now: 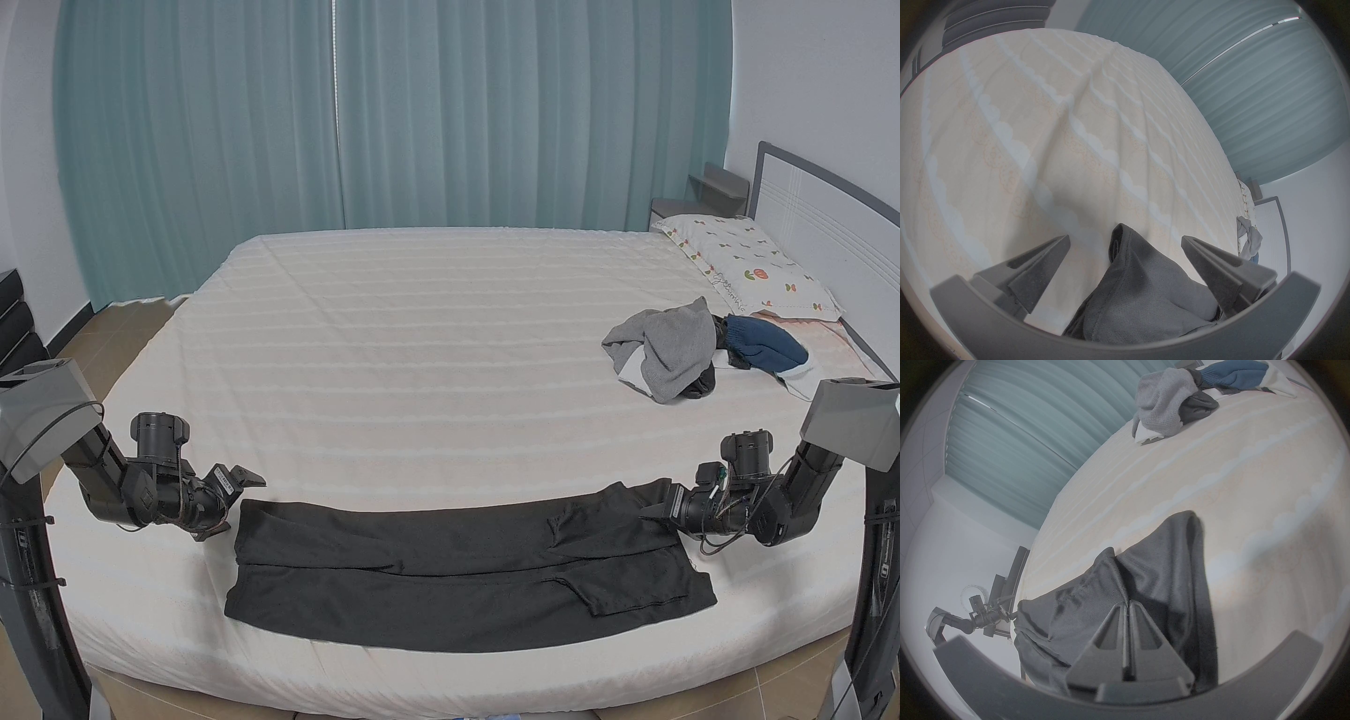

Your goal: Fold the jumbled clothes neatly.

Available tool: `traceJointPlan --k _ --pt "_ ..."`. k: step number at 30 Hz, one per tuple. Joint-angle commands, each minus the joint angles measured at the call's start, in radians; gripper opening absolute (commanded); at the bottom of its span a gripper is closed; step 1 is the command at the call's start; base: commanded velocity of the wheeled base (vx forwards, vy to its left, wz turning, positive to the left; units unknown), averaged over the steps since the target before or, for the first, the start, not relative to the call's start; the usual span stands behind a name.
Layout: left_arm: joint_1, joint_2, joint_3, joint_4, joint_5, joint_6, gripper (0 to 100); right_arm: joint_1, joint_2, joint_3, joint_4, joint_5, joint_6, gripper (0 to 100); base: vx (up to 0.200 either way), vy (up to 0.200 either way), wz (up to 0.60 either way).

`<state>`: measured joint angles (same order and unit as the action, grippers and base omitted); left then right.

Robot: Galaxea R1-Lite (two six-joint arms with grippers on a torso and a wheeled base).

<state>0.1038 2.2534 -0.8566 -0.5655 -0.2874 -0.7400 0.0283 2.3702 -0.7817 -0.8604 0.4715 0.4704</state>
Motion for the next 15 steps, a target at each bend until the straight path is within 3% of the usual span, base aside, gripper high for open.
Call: traceJointPlan --k 1,12,13,15 --pt "0.0 0.002 0.001 -0.001 0.001 -0.001 100 -0.005 -0.008 0.024 -0.006 0.001 -0.01 0 0.0 0.0 0.0" --pt "0.0 0.002 0.001 -0.001 0.001 -0.001 100 -0.013 -0.023 0.042 -0.012 -0.001 -0.023 0 0.0 0.0 0.0" --pt "0.0 0.002 0.001 -0.001 -0.001 -0.001 100 -0.011 -0.028 0.041 -0.012 -0.002 -0.023 100 0.0 0.0 0.0" --pt "0.0 0.002 0.001 -0.001 -0.001 -0.001 100 -0.01 -0.049 0.033 -0.011 -0.019 -0.023 100 0.0 0.0 0.0"
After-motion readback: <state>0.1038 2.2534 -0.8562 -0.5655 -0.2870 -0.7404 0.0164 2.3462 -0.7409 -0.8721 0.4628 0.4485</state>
